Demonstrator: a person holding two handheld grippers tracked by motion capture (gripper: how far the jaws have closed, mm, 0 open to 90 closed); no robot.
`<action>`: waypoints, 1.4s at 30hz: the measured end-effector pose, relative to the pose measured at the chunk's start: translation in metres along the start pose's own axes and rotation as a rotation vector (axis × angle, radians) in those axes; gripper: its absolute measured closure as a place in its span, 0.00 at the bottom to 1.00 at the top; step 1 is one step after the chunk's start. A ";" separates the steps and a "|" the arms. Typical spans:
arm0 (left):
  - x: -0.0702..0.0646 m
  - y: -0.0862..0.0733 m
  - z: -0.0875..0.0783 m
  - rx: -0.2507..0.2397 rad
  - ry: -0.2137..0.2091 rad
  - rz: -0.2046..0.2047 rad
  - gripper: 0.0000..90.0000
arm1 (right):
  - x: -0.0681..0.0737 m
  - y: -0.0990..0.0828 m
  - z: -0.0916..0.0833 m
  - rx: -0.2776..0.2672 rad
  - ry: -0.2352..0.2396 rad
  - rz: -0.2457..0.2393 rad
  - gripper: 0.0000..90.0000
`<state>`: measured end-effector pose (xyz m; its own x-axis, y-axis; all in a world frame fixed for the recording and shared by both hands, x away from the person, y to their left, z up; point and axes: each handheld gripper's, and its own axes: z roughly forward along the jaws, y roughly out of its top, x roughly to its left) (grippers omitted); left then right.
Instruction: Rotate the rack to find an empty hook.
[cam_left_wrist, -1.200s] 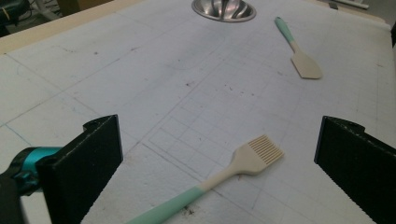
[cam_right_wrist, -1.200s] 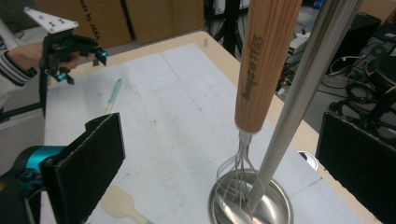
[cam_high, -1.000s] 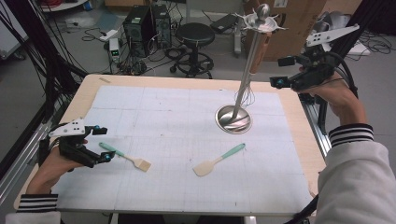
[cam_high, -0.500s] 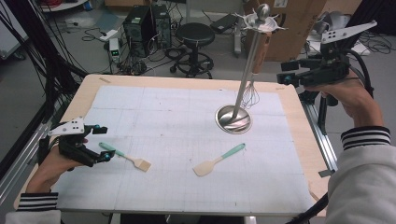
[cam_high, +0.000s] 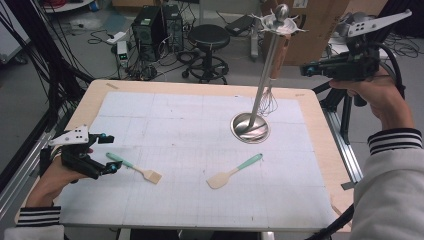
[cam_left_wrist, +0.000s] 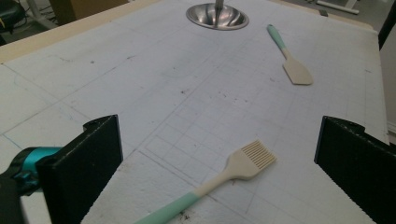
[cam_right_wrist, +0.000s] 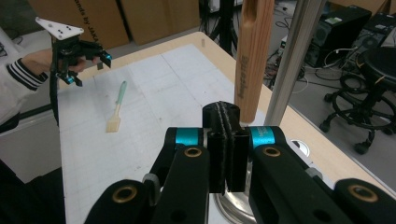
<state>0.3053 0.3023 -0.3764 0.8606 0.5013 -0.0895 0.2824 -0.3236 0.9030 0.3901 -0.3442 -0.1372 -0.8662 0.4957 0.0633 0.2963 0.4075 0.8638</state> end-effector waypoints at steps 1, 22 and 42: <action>0.000 0.000 0.000 0.000 -0.001 0.002 0.02 | 0.000 0.003 0.000 -0.002 -0.006 0.002 0.99; 0.000 0.000 -0.002 0.006 -0.007 0.006 0.02 | -0.013 0.051 0.013 -0.041 -0.058 -0.035 0.99; -0.001 0.000 -0.005 -0.012 -0.004 0.003 0.02 | 0.010 0.066 0.046 0.008 -0.009 -0.081 0.99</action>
<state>0.3029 0.3057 -0.3741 0.8633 0.4969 -0.0887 0.2750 -0.3157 0.9081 0.4200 -0.2769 -0.1025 -0.8839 0.4676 -0.0110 0.2289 0.4528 0.8618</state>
